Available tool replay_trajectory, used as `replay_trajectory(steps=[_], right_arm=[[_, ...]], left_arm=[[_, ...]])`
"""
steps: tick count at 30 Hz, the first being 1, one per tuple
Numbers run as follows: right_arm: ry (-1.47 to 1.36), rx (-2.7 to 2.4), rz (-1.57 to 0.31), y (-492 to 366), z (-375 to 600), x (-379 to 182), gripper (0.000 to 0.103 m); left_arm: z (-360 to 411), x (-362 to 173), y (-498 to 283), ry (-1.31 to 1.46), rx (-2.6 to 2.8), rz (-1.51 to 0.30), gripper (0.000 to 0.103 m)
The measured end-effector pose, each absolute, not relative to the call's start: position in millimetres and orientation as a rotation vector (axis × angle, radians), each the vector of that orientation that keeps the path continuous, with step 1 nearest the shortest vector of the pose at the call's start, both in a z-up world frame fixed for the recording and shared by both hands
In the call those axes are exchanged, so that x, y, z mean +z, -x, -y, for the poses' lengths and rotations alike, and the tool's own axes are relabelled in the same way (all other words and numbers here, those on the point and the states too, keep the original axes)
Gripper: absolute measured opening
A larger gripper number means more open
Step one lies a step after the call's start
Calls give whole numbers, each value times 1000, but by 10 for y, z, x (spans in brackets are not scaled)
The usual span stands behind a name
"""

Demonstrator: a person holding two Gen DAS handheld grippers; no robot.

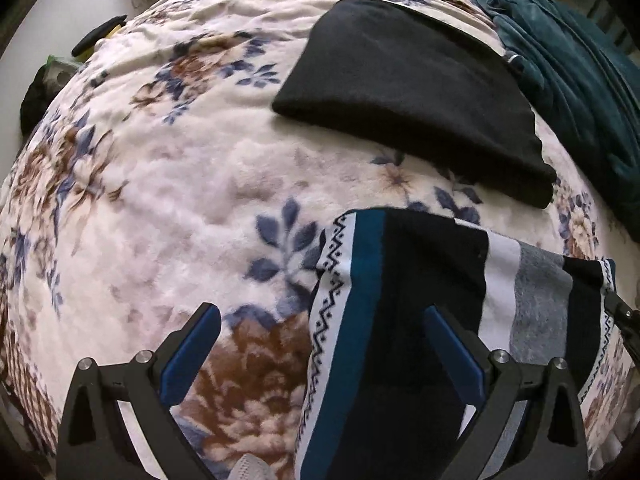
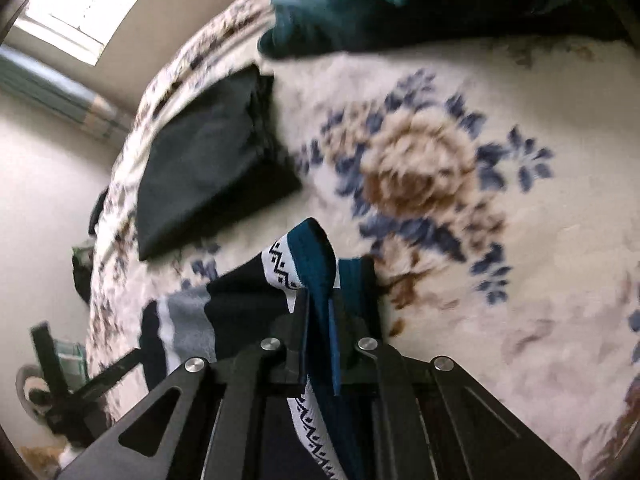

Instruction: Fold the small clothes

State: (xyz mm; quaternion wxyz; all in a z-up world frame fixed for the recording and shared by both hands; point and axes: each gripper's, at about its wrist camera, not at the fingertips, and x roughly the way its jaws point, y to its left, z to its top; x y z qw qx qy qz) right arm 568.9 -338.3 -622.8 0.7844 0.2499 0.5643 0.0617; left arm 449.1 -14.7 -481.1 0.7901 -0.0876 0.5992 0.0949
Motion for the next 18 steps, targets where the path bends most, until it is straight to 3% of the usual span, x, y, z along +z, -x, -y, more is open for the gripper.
replay_trajectory(steps=[9, 12, 13, 18], right_arm=[[-519, 91, -1399, -5762, 3488, -6838, 10], [-744, 185, -1460, -5732, 3692, -7015, 30], [-783, 188, -1474, -5676, 3794, -7010, 47], [-804, 288, -1515, -5122, 3994, -6749, 62]], left_arm=[[210, -4970, -4628, 176, 125, -1318, 103], [99, -4919, -4506, 253, 80, -1313, 103], [71, -4911, -4462, 266, 80, -1313, 103], [52, -4880, -4182, 307, 64, -1324, 103]])
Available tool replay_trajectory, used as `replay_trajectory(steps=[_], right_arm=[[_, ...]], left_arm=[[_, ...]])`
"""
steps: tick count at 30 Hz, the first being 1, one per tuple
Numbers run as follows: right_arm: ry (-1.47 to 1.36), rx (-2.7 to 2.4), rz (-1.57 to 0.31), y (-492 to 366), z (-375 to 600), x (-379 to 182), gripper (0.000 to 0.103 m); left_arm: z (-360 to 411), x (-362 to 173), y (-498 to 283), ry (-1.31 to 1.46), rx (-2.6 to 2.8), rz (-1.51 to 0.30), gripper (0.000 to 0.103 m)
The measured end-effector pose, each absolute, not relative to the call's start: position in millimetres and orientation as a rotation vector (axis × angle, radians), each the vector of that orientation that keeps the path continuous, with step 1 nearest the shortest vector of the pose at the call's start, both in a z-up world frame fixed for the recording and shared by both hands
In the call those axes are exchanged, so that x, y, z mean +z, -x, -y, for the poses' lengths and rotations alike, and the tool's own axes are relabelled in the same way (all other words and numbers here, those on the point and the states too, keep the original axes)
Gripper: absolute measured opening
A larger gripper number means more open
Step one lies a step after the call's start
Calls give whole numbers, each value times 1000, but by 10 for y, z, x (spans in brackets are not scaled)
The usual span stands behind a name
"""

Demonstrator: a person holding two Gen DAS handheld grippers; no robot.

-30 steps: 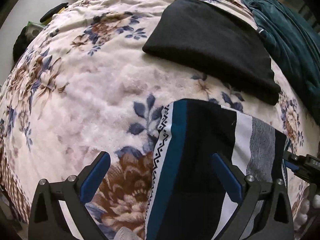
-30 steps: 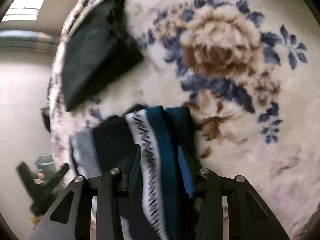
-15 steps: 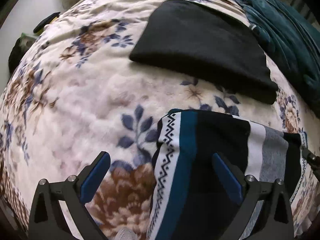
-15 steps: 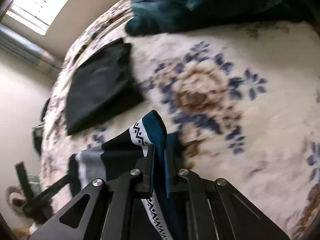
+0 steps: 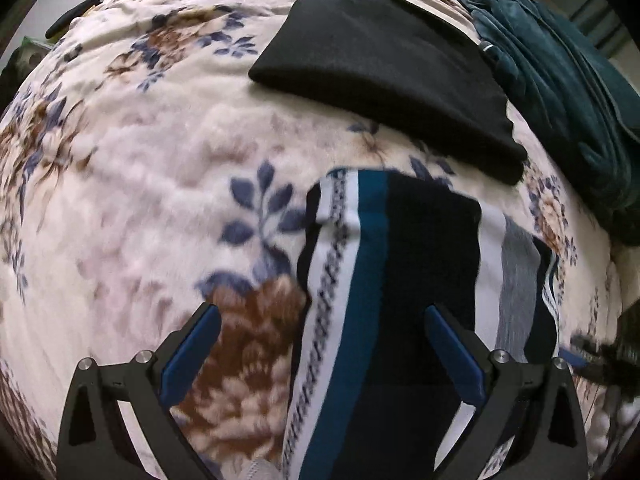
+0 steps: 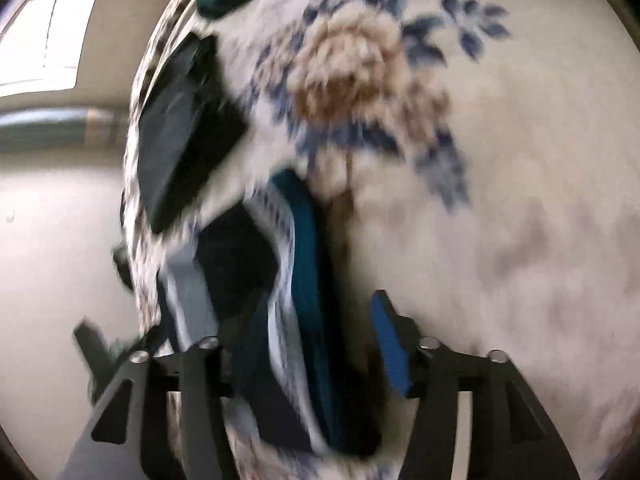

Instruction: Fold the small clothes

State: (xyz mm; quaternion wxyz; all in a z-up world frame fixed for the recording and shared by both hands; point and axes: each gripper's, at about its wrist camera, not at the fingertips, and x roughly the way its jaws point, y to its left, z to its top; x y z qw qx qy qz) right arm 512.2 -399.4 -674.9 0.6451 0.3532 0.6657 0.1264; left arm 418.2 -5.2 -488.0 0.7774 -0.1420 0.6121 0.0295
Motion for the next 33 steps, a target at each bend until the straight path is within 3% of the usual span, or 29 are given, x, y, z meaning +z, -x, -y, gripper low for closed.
replay_trajectory(steps=[5, 6, 7, 8, 10, 17, 24, 27, 29, 30, 33], right_arm=[[-724, 343, -1613, -4626, 3805, -6823, 60], [-740, 338, -1598, -4571, 3790, -6871, 54], [-765, 329, -1589, -4527, 3785, -6909, 25], [-812, 306, -1585, -4495, 3781, -6959, 16], [-820, 274, -1564, -4461, 3774, -6909, 12], [-951, 240, -1495, -4358, 4010, -6456, 10], [-734, 200, -1660, -4439, 3900, -6810, 10], [-645, 241, -1722, -4517, 3754, -7010, 18], [-557, 242, -1724, -4576, 3720, -6972, 37], [-556, 237, -1712, -4601, 3769, -6910, 42], [-692, 258, -1588, -4658, 4015, -6720, 77]], left_arm=[[65, -4892, -3980, 333, 66, -1336, 103], [66, -4902, -3951, 337, 71, -1341, 103], [62, -4916, -3922, 345, 75, -1349, 103], [55, -4927, -3900, 353, 77, -1359, 103], [26, -4925, -3821, 371, 78, -1377, 103], [18, -4877, -3635, 338, 62, -1408, 103], [6, -4943, -3748, 337, 62, -1397, 103], [7, -4957, -3803, 340, 58, -1384, 103], [-10, -4961, -3834, 354, 53, -1375, 103], [-23, -4961, -3852, 368, 42, -1368, 103], [-54, -5009, -3931, 433, -2, -1344, 103]])
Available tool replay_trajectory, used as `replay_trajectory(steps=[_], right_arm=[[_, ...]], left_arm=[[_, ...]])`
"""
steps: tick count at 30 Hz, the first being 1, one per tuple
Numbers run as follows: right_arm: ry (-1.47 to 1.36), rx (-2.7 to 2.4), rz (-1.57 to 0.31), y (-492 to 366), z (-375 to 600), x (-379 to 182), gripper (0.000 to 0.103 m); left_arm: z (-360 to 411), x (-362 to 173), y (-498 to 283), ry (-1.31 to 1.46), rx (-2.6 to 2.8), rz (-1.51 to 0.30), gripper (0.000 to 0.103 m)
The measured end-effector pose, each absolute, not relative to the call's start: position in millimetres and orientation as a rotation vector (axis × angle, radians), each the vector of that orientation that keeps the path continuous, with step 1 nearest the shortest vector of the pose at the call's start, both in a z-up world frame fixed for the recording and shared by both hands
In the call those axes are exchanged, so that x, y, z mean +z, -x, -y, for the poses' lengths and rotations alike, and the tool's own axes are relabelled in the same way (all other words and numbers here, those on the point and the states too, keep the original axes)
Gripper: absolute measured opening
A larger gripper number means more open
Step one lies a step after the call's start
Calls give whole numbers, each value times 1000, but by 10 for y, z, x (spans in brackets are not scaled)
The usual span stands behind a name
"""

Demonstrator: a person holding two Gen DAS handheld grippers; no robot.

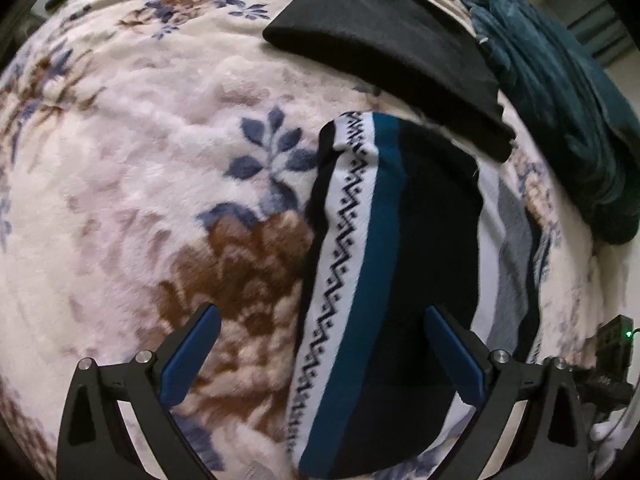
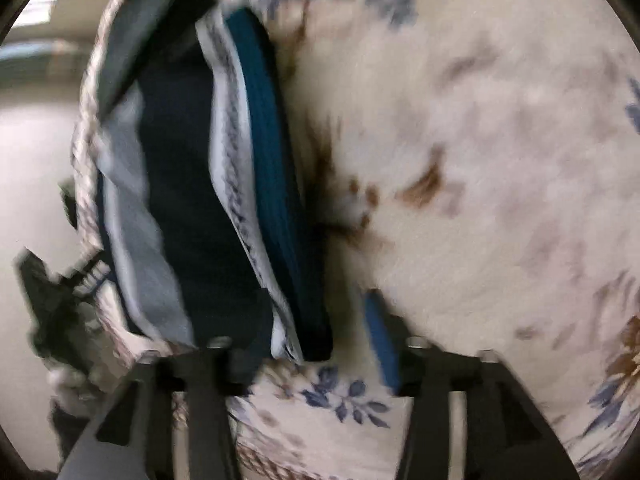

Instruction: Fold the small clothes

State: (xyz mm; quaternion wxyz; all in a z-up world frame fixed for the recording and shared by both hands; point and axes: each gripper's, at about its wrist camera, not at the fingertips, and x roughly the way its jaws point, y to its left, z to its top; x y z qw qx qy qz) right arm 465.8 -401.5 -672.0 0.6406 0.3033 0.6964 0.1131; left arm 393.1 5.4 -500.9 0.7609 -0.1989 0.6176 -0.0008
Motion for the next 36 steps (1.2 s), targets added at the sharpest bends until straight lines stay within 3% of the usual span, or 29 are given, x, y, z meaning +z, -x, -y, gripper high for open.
replay_trajectory(steps=[1, 2, 7, 12, 15, 16, 17, 18, 19, 20, 29, 36], right_arm=[[-728, 267, -1560, -4690, 4064, -6719, 92], [-765, 303, -1542, -4777, 4078, -6784, 94], [-763, 472, -1561, -5186, 3843, -7211, 96], [-803, 633, -1515, -5383, 3636, -7240, 98], [-823, 679, -1528, -5389, 3440, -7264, 92], [-807, 659, -1531, -5394, 3388, -7281, 80], [-810, 654, -1530, -5397, 3348, -7289, 62], [-833, 653, -1522, -5359, 3393, -7272, 51], [-860, 643, -1515, -5348, 3421, -7254, 41], [-866, 622, -1496, -5353, 3430, -7206, 38], [-856, 581, -1400, -5440, 3379, -6500, 35], [-873, 572, -1304, -6209, 3232, -5926, 35]], left_arm=[[-65, -5040, -3956, 461, -21, -1337, 103], [-65, -5103, -3999, 496, -53, -1331, 103], [-41, -5408, -4188, 620, -196, -1341, 103], [14, -5454, -4297, 643, -240, -1319, 103], [168, -5397, -4343, 614, -315, -1308, 101], [228, -5352, -4343, 604, -343, -1291, 84], [274, -5321, -4363, 588, -346, -1285, 63], [310, -5292, -4378, 570, -345, -1287, 56], [302, -5243, -4378, 580, -350, -1273, 41], [259, -5182, -4377, 605, -345, -1250, 36], [23, -4603, -4687, 639, -388, -1182, 33], [-205, -4079, -5719, 580, -425, -1129, 33]])
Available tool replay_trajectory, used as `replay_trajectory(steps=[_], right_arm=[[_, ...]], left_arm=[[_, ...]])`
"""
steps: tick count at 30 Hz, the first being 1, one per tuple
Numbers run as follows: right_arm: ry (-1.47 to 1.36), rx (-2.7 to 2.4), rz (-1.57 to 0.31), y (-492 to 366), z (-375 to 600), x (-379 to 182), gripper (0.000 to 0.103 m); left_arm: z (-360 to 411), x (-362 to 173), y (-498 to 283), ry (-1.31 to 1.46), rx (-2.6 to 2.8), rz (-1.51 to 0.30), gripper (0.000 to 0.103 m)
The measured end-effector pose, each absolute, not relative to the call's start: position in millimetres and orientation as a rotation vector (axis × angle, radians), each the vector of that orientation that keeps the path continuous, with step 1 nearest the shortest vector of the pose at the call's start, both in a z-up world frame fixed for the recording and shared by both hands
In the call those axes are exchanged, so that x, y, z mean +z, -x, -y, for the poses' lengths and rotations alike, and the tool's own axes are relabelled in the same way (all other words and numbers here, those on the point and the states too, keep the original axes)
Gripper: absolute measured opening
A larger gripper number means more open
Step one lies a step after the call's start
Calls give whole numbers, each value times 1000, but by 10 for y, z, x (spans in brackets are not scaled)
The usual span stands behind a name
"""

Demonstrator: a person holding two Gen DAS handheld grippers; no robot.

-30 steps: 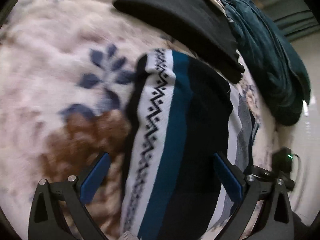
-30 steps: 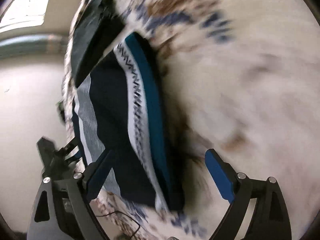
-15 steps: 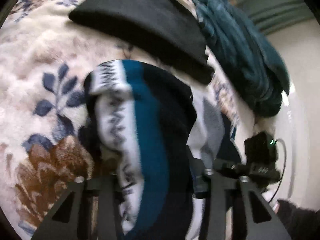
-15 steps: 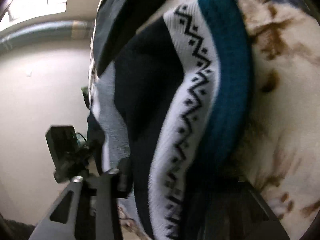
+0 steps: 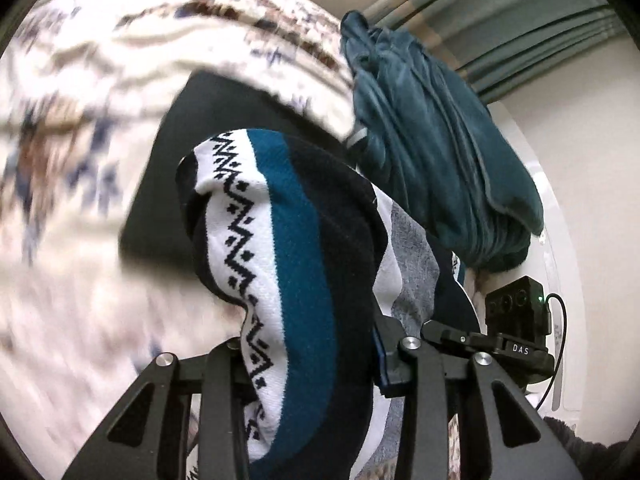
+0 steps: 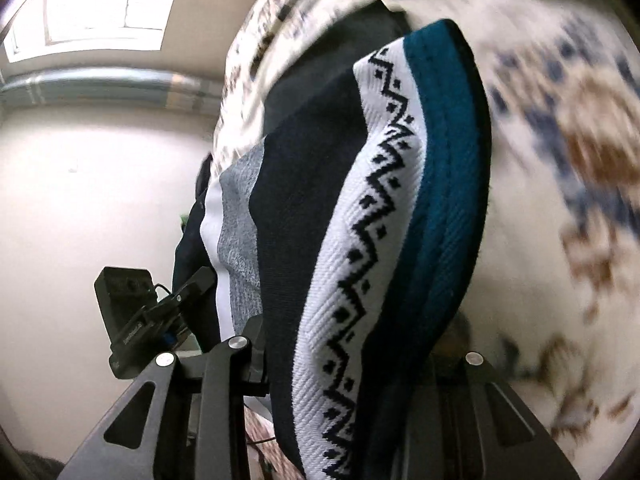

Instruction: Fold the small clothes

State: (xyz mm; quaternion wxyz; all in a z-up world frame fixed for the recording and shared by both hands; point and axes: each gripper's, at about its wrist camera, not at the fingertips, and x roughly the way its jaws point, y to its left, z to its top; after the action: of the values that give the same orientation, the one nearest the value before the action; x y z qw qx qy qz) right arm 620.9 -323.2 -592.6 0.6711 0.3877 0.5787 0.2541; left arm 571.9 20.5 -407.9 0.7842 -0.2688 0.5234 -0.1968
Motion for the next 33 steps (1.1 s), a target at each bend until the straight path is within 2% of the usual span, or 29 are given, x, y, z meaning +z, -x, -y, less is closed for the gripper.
replay_trajectory(steps=[4, 9, 12, 13, 15, 17, 23, 27, 29, 31, 33], right_arm=[[-889, 539, -1261, -6856, 3114, -5820, 35], [-879, 472, -1259, -7643, 2941, -5995, 35], [-855, 431, -1308, -8026, 2809, -6281, 35], [-825, 410, -1344, -8116, 2788, -6401, 35], [-771, 374, -1398, -8244, 2669, -6510, 44], [-731, 327, -1423, -8187, 2731, -6572, 65], [-602, 181, -1363, -7875, 3169, -6400, 68], [-452, 30, -1335, -7582, 3307, -6168, 77], [-349, -8, -1316, -7394, 3208, -6005, 89], [-247, -54, -1314, -7243, 3000, -5876, 95], [-183, -106, -1316, -7130, 2768, -5761, 96]], left_arm=[[-388, -4100, -6417, 591, -428, -1132, 33], [-541, -4482, -7197, 546, -419, -1182, 34], [-590, -4816, -7515, 467, -393, -1269, 39], [-609, -4931, -7544, 464, -395, -1293, 44], [-672, -5052, -7517, 493, -394, -1320, 58], [-749, -5089, -7427, 547, -417, -1321, 61], [-921, -5020, -7109, 541, -387, -1291, 62], [-796, -4762, -6835, 333, -244, -1235, 80], [-667, -4654, -6676, 223, -196, -1224, 94], [-539, -4529, -6451, 139, -147, -1210, 97], [-467, -4392, -6244, 99, -95, -1197, 98]])
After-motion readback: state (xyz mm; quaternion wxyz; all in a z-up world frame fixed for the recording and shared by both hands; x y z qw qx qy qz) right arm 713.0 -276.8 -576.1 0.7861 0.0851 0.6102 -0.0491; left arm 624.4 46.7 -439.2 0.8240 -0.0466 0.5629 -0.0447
